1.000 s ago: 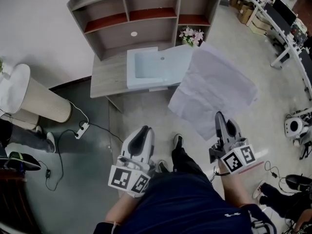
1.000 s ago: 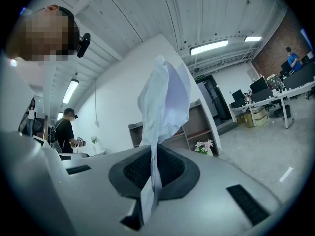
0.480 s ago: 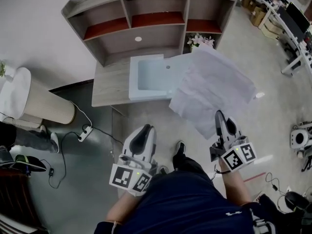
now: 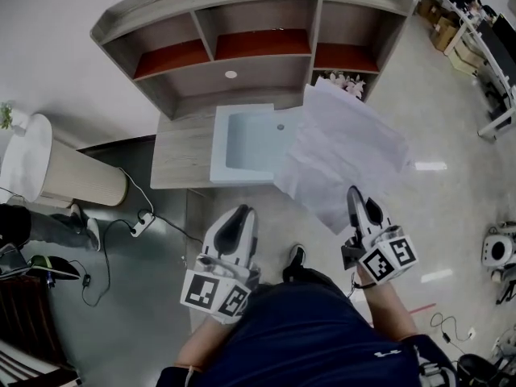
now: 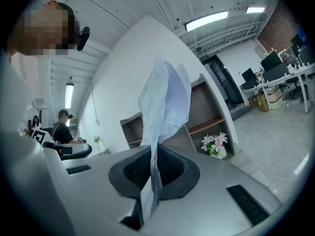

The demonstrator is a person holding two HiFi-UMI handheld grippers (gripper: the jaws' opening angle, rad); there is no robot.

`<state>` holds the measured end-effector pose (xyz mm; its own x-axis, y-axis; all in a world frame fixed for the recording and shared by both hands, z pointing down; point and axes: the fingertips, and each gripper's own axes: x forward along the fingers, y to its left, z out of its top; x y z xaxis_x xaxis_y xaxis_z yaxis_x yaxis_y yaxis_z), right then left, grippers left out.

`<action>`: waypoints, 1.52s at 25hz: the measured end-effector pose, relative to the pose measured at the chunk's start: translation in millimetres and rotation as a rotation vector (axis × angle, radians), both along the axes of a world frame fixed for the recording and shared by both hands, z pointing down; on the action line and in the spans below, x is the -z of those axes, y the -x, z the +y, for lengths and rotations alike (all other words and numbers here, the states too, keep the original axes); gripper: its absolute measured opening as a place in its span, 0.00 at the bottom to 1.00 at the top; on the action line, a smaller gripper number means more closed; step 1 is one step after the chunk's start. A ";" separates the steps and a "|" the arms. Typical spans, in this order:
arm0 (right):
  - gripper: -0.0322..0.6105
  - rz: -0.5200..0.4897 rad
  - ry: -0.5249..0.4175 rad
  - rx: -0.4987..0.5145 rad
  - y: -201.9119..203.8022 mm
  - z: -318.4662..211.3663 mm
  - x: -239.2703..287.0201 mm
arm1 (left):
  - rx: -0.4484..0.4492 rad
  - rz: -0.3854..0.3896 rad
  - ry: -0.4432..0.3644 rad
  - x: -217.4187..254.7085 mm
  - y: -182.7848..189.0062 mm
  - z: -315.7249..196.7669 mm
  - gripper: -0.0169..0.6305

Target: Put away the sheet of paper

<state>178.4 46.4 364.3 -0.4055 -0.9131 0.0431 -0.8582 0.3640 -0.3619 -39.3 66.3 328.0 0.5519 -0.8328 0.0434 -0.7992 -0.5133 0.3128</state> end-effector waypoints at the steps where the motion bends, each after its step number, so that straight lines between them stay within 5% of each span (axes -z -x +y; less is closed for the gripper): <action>1: 0.07 0.002 0.005 0.012 -1.2 -6.0 -3.1 | 0.005 -0.001 -0.001 0.3 -4.0 -5.3 0.12; 15: 0.07 0.004 0.120 0.117 -2.7 -67.3 -58.7 | 0.072 -0.020 0.036 -9.1 -21.3 -49.2 0.12; 38: 0.07 0.042 0.316 0.058 46.2 -184.4 -122.0 | -0.003 -0.009 0.093 -36.2 45.4 -192.2 0.12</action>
